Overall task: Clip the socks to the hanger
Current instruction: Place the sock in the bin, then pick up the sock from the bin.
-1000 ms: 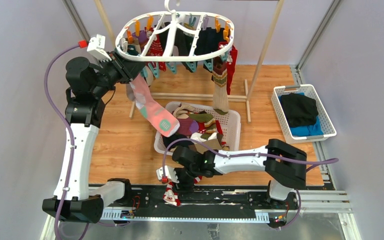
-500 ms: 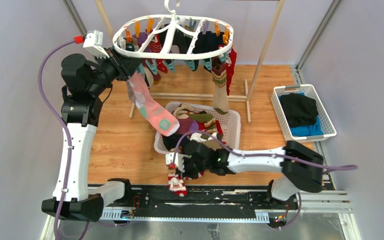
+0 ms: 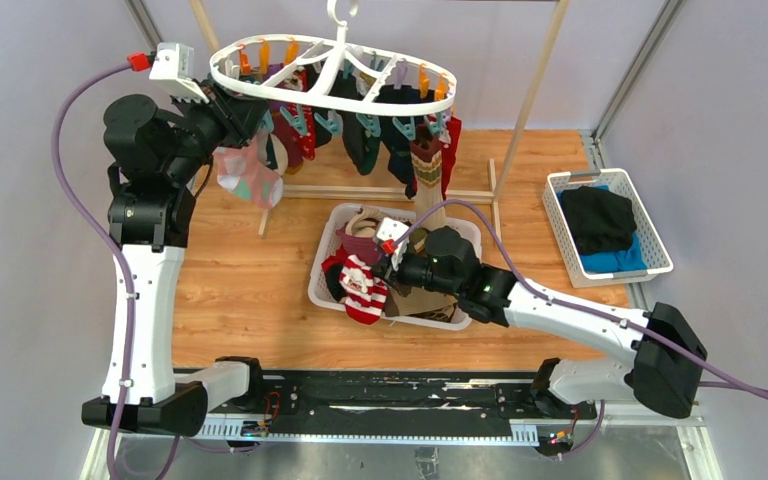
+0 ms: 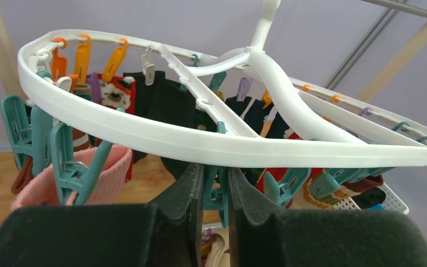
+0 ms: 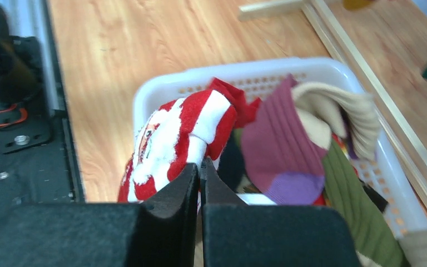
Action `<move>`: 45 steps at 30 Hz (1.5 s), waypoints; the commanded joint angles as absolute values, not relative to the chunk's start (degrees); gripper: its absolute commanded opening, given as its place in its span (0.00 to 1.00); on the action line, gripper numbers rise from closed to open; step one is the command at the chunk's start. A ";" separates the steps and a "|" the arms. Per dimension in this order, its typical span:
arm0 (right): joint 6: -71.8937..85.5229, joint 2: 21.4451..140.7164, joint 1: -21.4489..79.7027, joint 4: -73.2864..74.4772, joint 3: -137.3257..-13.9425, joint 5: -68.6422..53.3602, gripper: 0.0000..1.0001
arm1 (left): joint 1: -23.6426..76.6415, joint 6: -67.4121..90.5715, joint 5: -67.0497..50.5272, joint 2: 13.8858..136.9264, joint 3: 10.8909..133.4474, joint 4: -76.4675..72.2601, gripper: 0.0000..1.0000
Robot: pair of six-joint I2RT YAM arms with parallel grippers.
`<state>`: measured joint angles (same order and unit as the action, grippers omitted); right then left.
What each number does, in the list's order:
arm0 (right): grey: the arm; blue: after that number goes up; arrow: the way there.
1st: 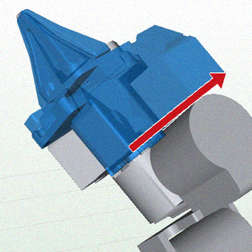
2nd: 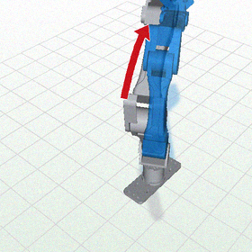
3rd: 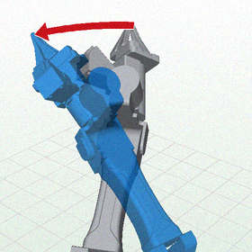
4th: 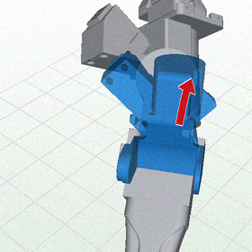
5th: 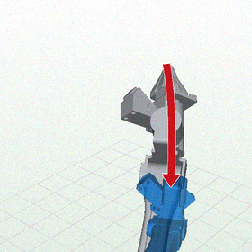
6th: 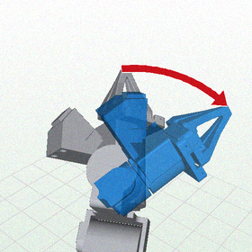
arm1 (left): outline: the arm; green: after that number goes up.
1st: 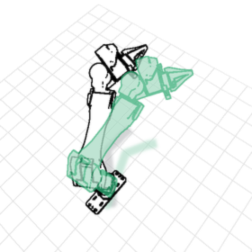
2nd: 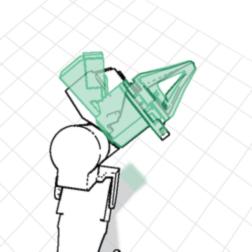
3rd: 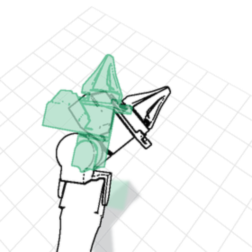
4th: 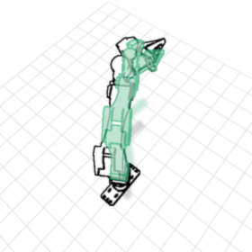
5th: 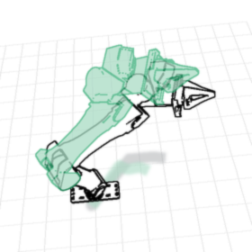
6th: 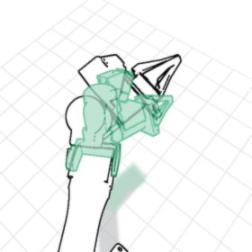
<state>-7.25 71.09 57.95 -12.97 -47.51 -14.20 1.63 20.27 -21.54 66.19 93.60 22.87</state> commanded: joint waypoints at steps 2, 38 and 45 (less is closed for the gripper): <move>-4.73 74.11 55.41 -10.08 -48.49 -5.96 0.00 | 1.32 19.84 -22.85 65.66 91.41 22.76 0.05; -60.72 77.17 71.93 -13.28 -42.98 11.65 0.59 | 1.32 26.76 -31.81 65.03 84.12 21.57 0.06; -60.82 79.18 72.22 -13.88 -44.85 12.28 0.44 | 1.31 26.21 -31.71 64.80 84.03 21.95 0.06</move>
<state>-58.37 78.43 71.50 -12.60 -43.00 10.57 1.61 26.98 -30.02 65.56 84.07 21.54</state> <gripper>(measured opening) 0.491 0.194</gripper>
